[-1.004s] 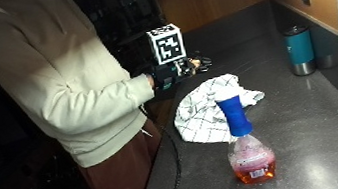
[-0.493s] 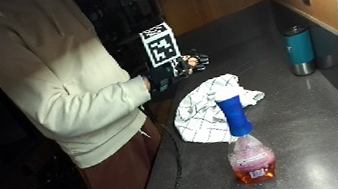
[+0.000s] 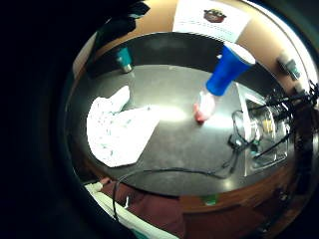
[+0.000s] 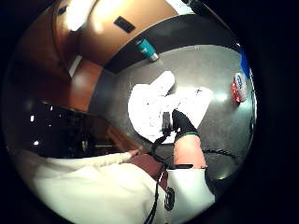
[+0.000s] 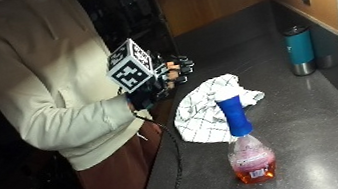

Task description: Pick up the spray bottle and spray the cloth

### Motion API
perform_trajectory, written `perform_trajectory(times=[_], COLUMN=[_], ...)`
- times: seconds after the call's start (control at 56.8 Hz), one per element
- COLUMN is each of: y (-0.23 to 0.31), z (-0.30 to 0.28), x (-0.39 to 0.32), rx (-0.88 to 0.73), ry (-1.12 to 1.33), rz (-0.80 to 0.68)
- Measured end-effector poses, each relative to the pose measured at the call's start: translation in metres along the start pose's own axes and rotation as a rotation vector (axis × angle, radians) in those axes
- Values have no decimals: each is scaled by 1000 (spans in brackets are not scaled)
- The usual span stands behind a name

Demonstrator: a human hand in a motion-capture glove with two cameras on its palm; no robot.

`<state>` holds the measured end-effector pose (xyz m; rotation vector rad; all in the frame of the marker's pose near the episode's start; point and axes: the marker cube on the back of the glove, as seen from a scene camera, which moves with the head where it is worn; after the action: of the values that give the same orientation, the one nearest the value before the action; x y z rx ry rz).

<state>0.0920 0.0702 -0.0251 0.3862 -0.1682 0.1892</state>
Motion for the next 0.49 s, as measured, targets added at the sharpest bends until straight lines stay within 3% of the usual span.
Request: perform_trajectory(times=[0.493], y=[11], z=[-16], x=[83], rx=[170], ry=[-82], rz=[167])
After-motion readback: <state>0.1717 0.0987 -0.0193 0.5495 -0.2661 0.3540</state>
